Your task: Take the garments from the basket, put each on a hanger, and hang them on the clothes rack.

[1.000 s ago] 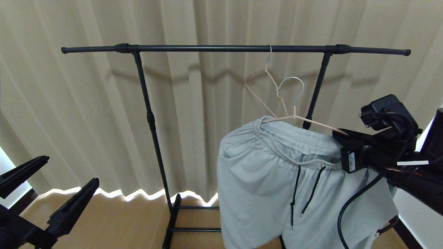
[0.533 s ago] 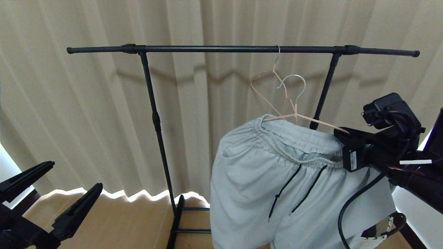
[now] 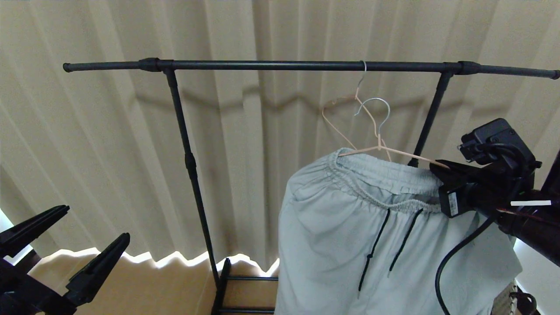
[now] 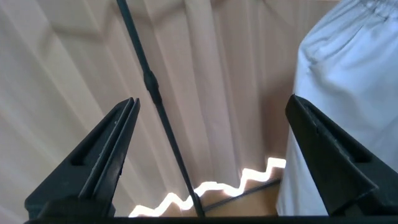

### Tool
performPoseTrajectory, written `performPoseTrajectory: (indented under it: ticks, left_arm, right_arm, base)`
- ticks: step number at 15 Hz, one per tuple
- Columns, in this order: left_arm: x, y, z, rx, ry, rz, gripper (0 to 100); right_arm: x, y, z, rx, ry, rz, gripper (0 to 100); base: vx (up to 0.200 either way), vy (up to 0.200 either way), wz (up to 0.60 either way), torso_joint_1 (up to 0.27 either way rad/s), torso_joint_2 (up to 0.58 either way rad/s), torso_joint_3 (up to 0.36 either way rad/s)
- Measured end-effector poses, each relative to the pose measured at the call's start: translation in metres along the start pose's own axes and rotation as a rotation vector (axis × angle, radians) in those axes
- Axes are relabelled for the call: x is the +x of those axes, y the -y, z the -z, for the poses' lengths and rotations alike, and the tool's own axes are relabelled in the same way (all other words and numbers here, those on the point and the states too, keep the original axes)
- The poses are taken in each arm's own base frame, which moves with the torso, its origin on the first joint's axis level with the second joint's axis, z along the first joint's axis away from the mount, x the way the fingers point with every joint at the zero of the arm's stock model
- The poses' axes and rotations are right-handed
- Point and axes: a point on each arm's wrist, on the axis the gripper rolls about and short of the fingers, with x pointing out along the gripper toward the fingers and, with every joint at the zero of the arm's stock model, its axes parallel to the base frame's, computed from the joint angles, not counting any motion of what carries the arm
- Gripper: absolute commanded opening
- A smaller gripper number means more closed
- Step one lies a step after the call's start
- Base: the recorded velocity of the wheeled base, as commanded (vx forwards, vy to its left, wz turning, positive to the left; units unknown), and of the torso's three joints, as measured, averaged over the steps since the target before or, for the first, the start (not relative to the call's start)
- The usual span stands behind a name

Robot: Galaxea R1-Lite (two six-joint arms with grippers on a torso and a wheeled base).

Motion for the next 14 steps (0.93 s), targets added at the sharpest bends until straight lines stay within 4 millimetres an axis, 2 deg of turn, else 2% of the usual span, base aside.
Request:
performPoseTrajectory:
  ticks: [6,10,14]
  left_arm:
    - [0.000,0.000,0.000,0.000,0.001,0.000,100]
    - [-0.001,0.000,-0.001,0.000,0.006,0.004,100]
    - [-0.001,0.000,-0.001,0.000,0.007,0.006,100]
  right_arm:
    - [-0.002,0.001,0.001,0.002,-0.004,0.014,0]
    - [-0.004,0.001,-0.006,0.019,0.049,0.008,0]
    - [-0.009,0.002,-0.022,0.052,0.108,0.002,0]
  base:
    - [0.200,0.000,0.00,0.002,0.00,0.002]
    - [0.000,0.000,0.00,0.000,0.00,0.000]
    - [0.000,0.000,0.00,0.000,0.00,0.000]
